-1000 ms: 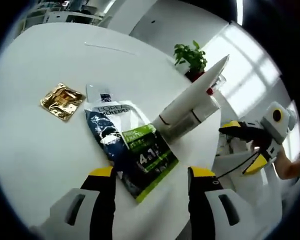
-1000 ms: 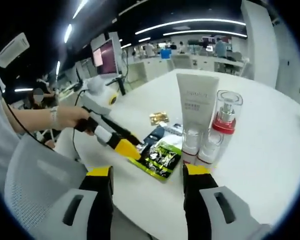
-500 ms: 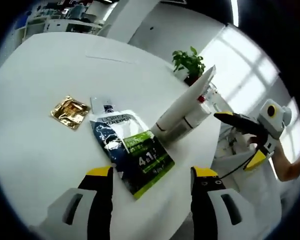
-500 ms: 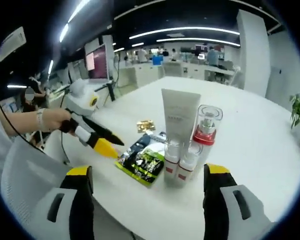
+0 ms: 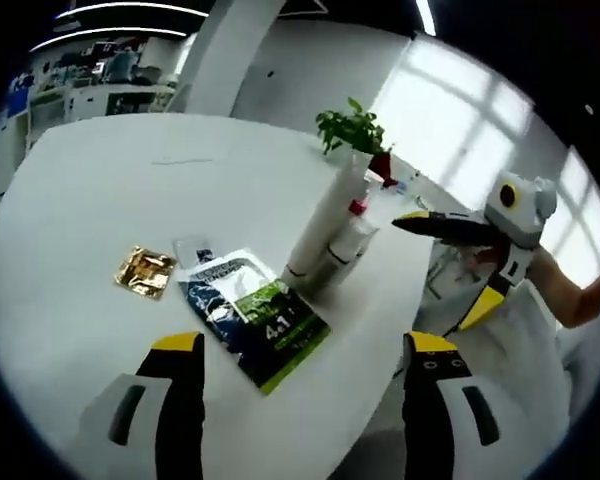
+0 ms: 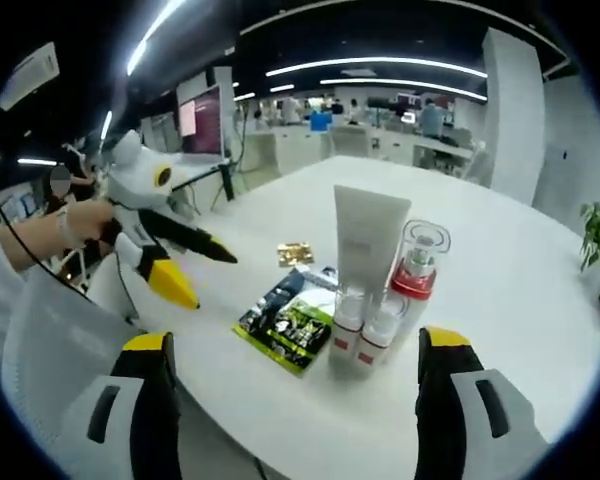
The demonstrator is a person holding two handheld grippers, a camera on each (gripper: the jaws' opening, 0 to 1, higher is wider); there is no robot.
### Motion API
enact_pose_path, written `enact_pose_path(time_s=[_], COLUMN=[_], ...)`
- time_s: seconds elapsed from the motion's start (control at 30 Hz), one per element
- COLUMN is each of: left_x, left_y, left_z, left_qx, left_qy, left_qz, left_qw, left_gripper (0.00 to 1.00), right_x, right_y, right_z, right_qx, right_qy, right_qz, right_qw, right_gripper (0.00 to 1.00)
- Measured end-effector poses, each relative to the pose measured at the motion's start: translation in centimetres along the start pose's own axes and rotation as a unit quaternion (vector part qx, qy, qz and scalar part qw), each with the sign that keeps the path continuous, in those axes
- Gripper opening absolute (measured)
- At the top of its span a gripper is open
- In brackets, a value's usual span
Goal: Arrange the skincare products in the storage area until every visible bottle or jar stands upright without overlapping.
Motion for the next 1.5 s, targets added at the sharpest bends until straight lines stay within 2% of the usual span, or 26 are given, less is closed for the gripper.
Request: enact_pose_path(time_s=[0.17, 0.33, 0.5, 0.67, 0.9, 1.1, 1.3, 1.37, 1.43, 1.5], left_x=[-0.9, -1.6, -2.3, -2.9, -3.8, -4.6, -5.3, -5.4, -5.7, -5.9], left_y=[0.0, -0.7, -1.0, -1.6, -1.0, -0.8, -0.3, -0.1, 0.0, 0.2], left_z=[0.3, 0.0, -0.4, -0.8, -1.1, -1.3, -1.7, -1.6, -1.6, -1.5], left_qx=[0.025, 0.041, 0.057, 0.064, 0.072, 0.078, 0.08, 0.077, 0.073, 0.069], left_qy=[-0.002, -0.003, 0.005, 0.009, 0.01, -0.006, -0.002, -0.006, -0.007, -0.01], left_qz=[0.006, 0.007, 0.01, 0.015, 0.011, 0.002, 0.004, 0.005, 0.004, 0.003], left_qw=[0.9997, 0.9991, 0.9983, 0.9978, 0.9973, 0.997, 0.9968, 0.997, 0.9973, 0.9976], left_gripper=[0.82, 0.88, 0.99, 0.99, 0.99, 0.99, 0.99, 0.99, 0.99, 0.99], right_x=[-0.2, -0.5, -0.6, -0.8, -0.8, -0.8, -1.2, -1.2, -1.4, -1.5], right_y=[0.1, 0.2, 0.5, 1.0, 1.2, 1.2, 0.7, 0.5, 0.0, -0.4], right_z=[0.1, 0.1, 0.2, 0.3, 0.3, 0.4, 1.6, 1.9, 2.6, 3.3], right_qx=[-0.003, -0.007, -0.006, -0.007, -0.005, -0.012, -0.024, -0.041, -0.057, -0.058], right_qy=[-0.002, 0.0, -0.003, -0.005, -0.003, 0.006, 0.004, 0.008, 0.003, 0.001], right_qz=[-0.002, -0.003, -0.006, -0.009, -0.02, -0.024, -0.037, -0.033, -0.044, -0.048], right_qw=[1.0, 1.0, 1.0, 0.9999, 0.9998, 0.9996, 0.999, 0.9986, 0.9974, 0.9971], right_gripper=[1.0, 1.0, 1.0, 1.0, 1.0, 1.0, 1.0, 1.0, 1.0, 1.0])
Point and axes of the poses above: the point that each gripper's makers call its tool centre point, and the gripper's own axes: x roughly forward along the fingers, y roughly to its left, z roughly out of its top, the point moved 6 cm from there along -x, roughly backward along the fingers, and after that the axes turned 5 degrees about -x, right-handed, at the moved point
